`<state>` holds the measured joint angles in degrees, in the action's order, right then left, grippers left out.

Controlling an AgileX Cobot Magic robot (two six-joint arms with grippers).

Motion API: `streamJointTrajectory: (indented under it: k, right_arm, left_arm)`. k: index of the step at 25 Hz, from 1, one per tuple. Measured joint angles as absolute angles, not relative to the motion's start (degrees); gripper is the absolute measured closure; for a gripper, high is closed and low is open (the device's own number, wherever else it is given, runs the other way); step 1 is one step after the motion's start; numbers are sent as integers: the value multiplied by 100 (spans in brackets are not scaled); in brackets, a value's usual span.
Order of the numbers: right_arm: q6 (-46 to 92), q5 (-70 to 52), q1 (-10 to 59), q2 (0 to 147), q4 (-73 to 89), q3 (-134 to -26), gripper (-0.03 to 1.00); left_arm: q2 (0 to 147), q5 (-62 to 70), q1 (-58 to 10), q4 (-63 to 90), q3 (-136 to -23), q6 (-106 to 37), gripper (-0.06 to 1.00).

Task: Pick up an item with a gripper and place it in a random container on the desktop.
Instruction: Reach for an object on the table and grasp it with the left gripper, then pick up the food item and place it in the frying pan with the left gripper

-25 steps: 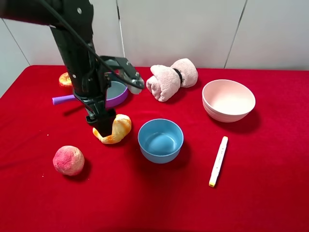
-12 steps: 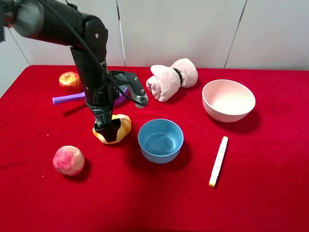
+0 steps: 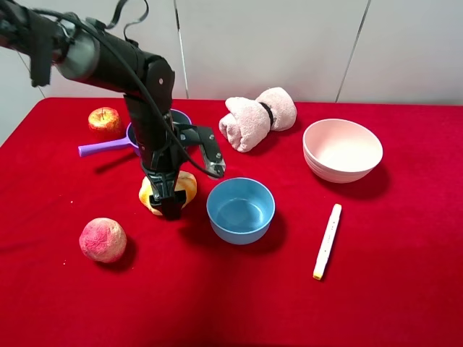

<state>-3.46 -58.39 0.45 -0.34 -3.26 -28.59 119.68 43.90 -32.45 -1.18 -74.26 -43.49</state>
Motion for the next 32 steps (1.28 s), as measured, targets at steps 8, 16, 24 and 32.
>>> streamJointTrajectory:
  k: [8,16,24,32]
  right_arm:
    - [-346,-5839,45,-34,-326,-2859,100]
    - [-346,-5839,45,-34,-326,-2859,100]
    - [-346,-5839,45,-34,-326,-2859,100]
    - [-346,-5839,45,-34,-326,-2859,100]
  left_arm:
    - [12034,4366,-3365,-112,-7431,-4631,-3]
    - [12034,4366,-3392,-113,-7431,-4808,7]
    - [12034,4334,-3392,-113,-7431,-4812,31]
    - [12034,4274,-3392,-113,-7431,-4812,52]
